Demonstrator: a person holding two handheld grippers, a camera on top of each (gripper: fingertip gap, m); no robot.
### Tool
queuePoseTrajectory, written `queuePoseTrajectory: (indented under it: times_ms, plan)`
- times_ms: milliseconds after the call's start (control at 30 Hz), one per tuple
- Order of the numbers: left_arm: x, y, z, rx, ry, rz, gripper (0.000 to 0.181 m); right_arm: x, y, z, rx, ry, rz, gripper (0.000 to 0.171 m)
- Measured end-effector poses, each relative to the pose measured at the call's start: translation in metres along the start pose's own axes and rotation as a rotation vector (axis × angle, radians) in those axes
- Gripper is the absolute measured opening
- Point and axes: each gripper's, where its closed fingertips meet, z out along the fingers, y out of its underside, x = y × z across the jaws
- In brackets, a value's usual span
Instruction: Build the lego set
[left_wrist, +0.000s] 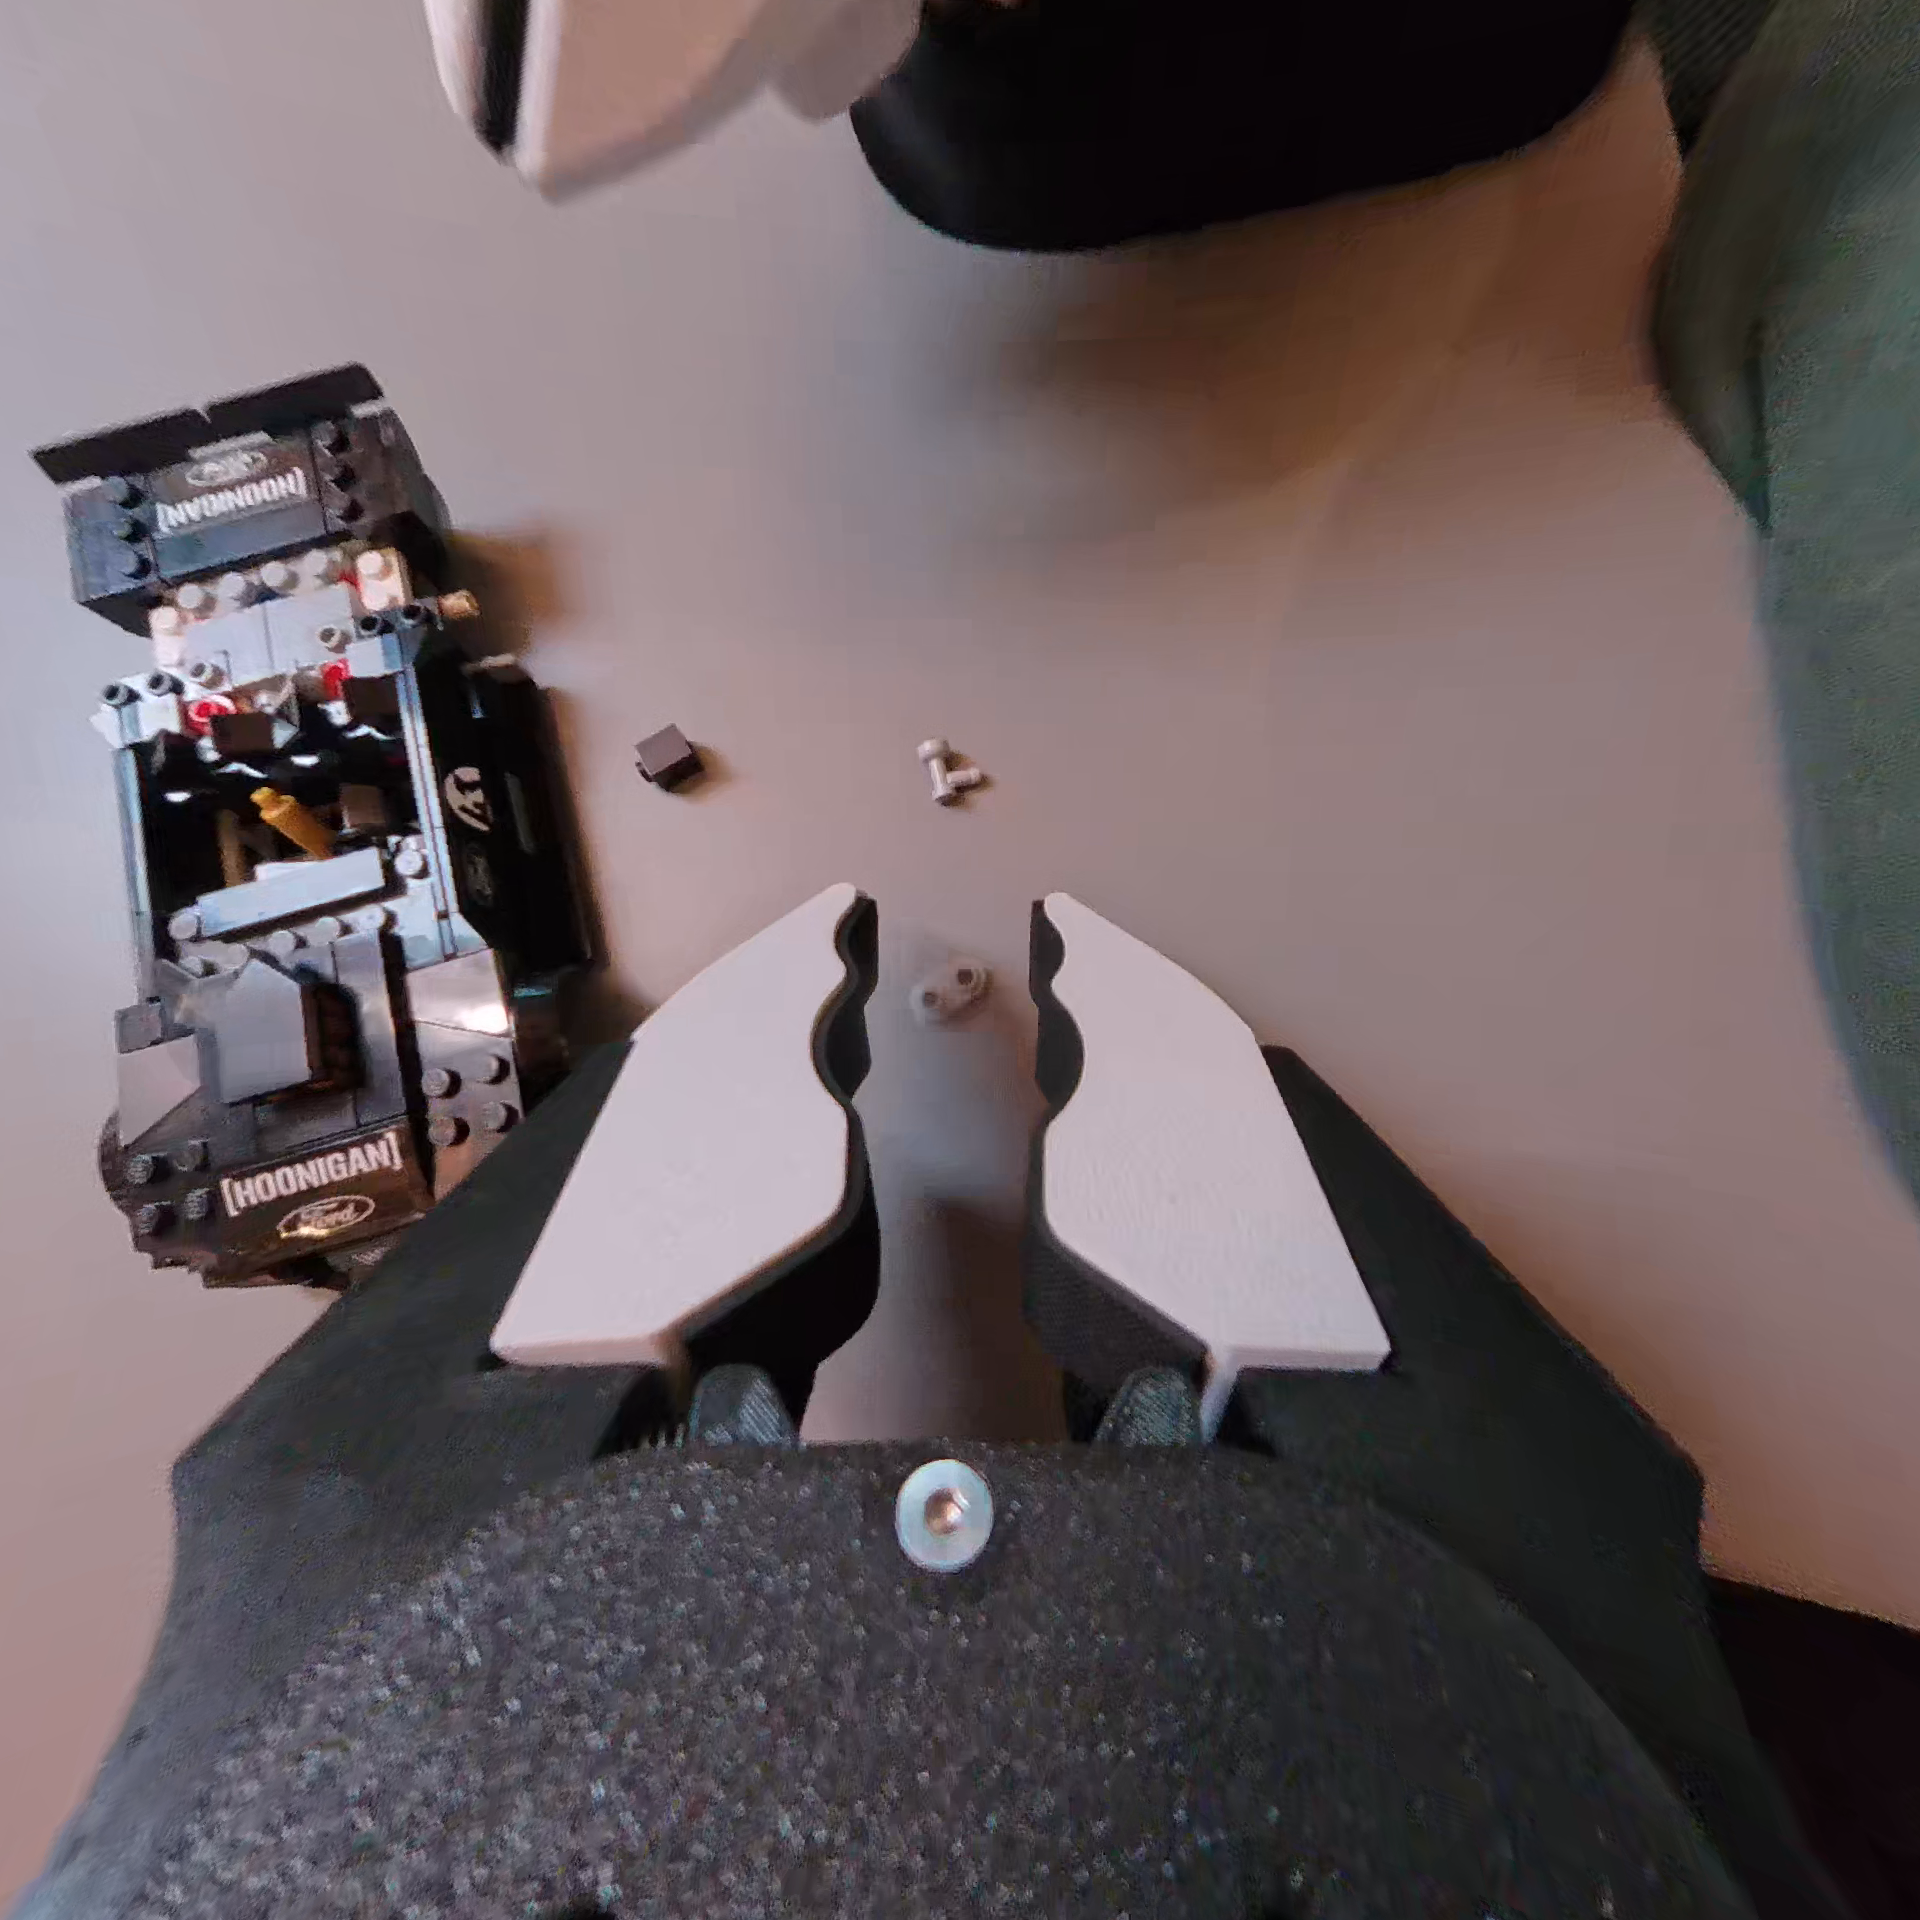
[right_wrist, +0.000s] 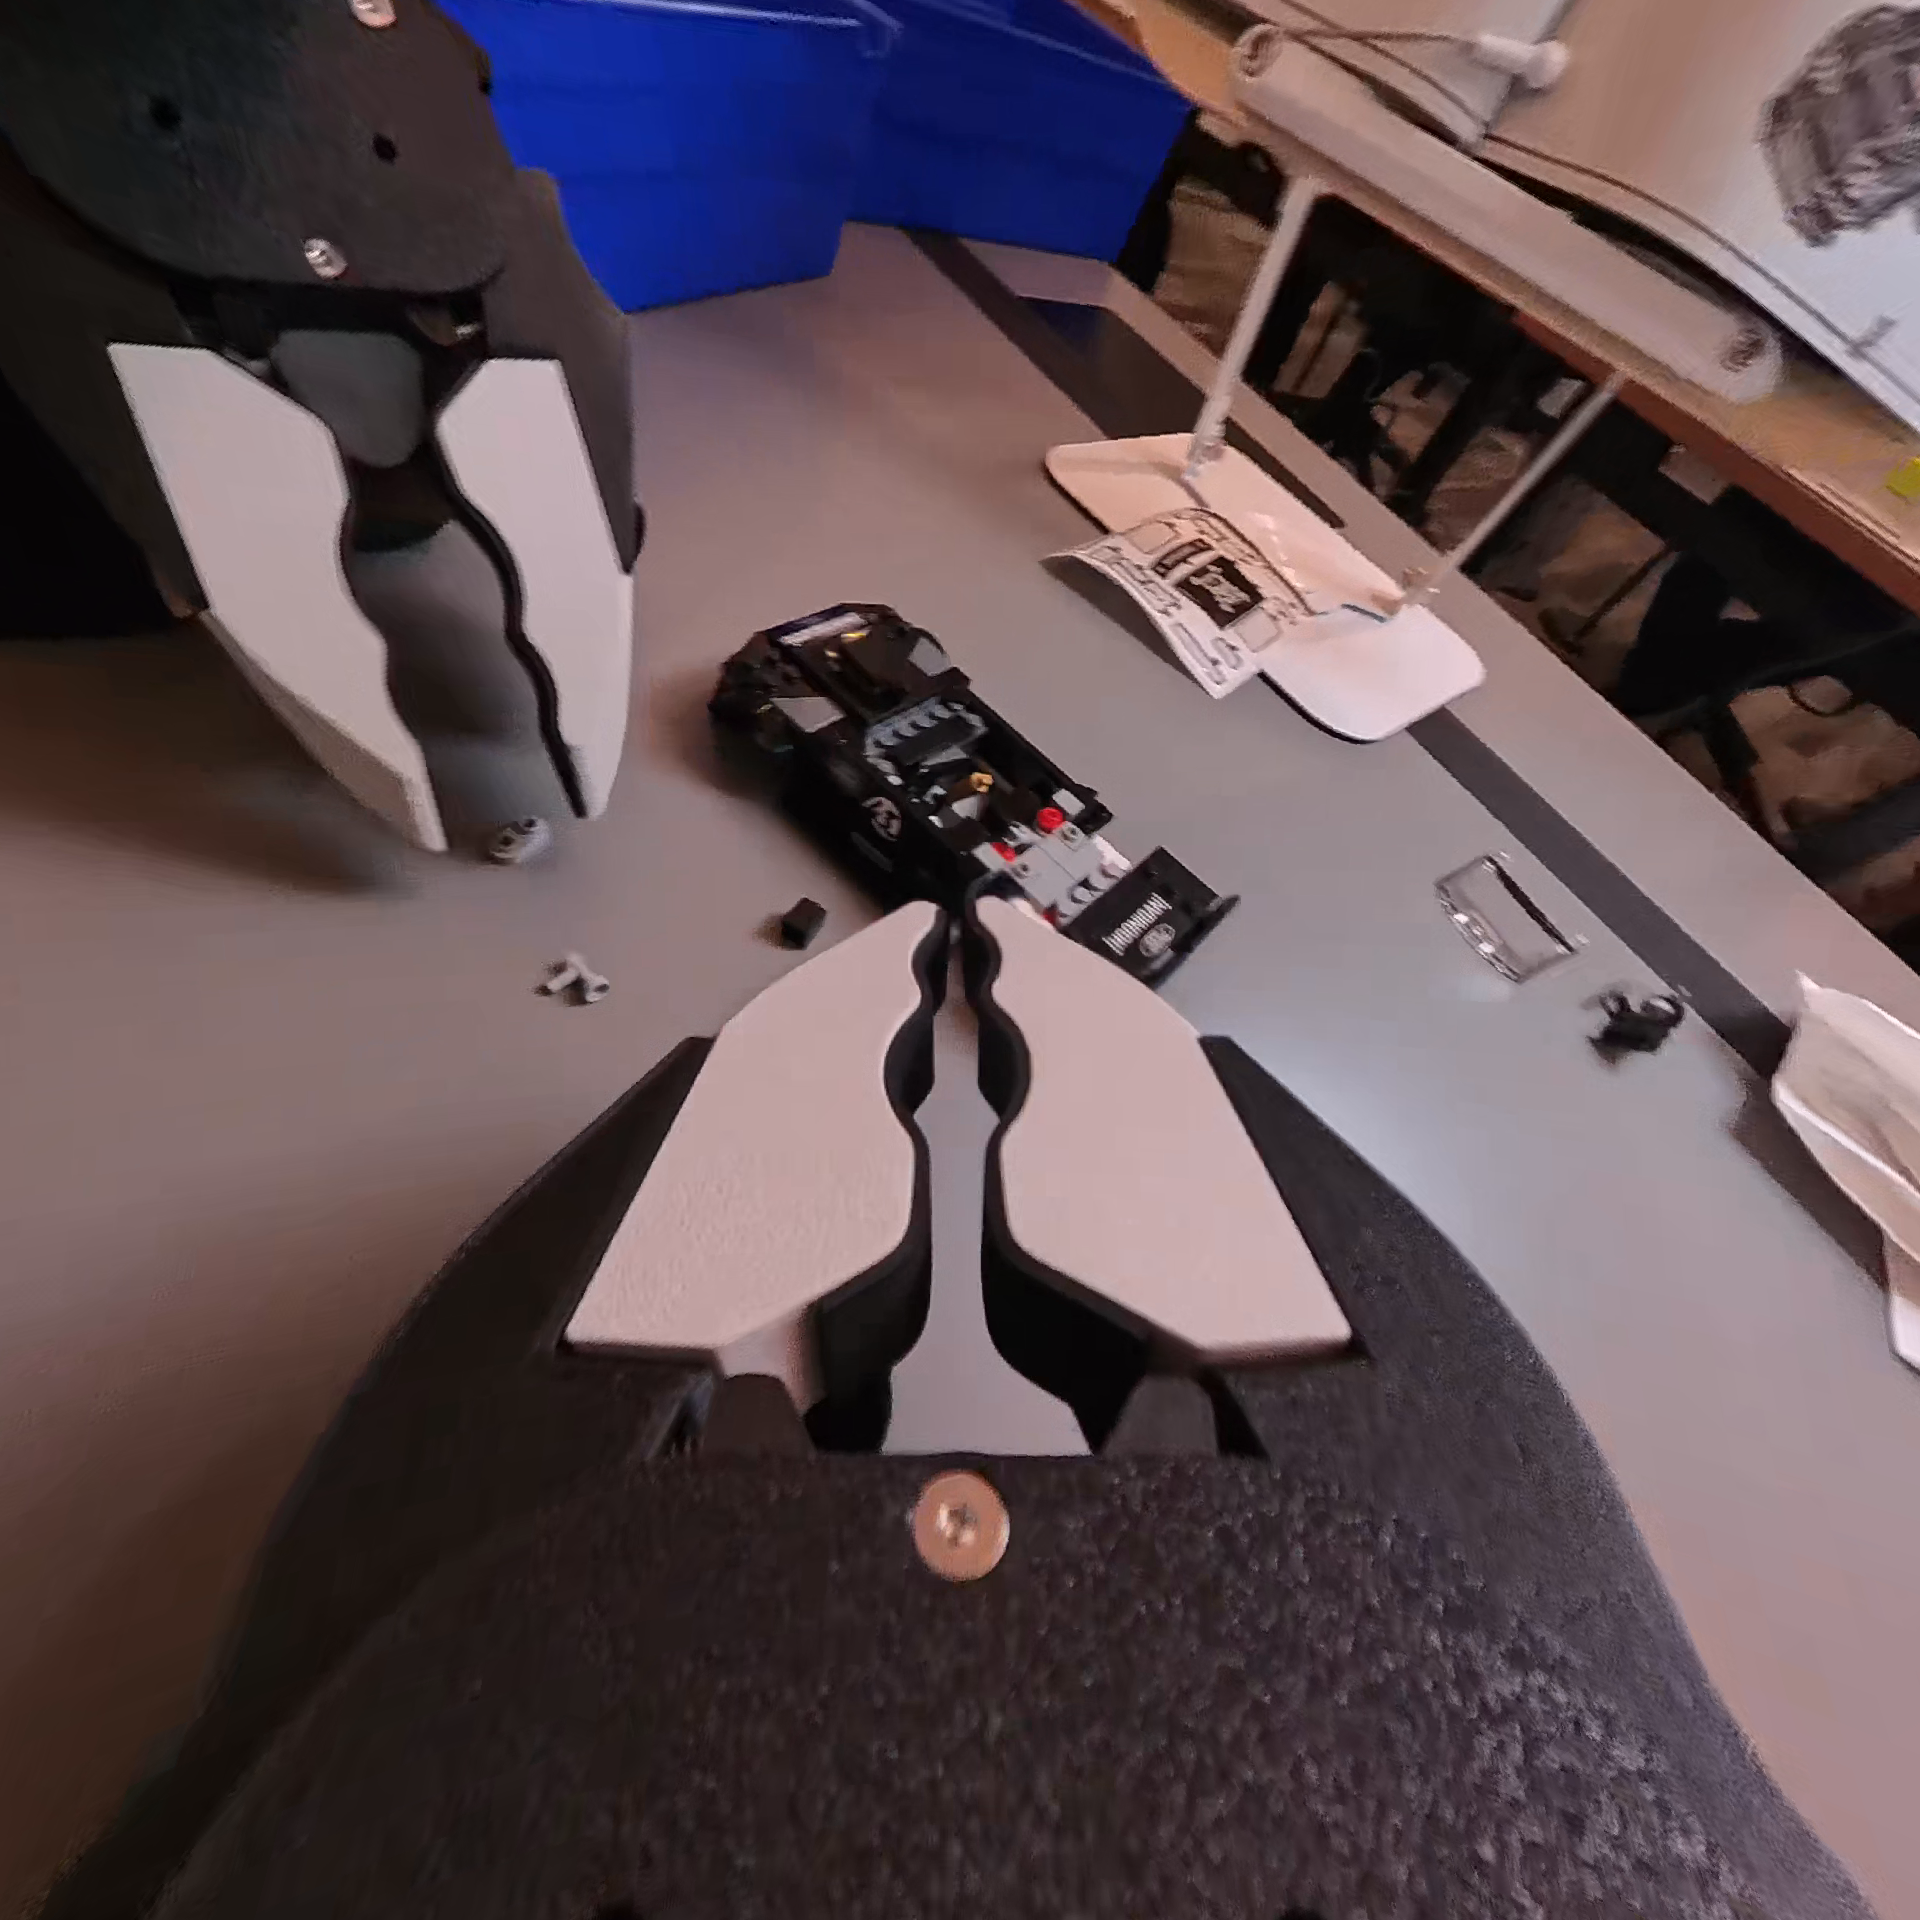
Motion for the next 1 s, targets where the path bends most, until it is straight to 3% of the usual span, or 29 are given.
queuePoseTrajectory:
  times_ms: [267, 500, 800, 1000]
  plan:
    - [-0.034, -0.021, -0.010, 0.219, -0.185, -0.059, 0.014, -0.013, -0.022, 0.032, 0.047, -0.190, 0.001, 0.006]
    - [-0.053, -0.029, -0.015, 0.283, -0.309, -0.083, 0.009, -0.039, 0.009, 0.047, -0.065, -0.256, -0.027, 0.013]
    - [-0.049, -0.036, -0.027, 0.351, -0.256, -0.113, 0.000, -0.044, 0.019, 0.049, -0.120, -0.300, -0.005, 0.023]
    - [-0.028, -0.011, -0.023, 0.215, -0.096, -0.044, 0.006, -0.050, 0.023, 0.051, -0.133, -0.342, -0.033, 0.023]
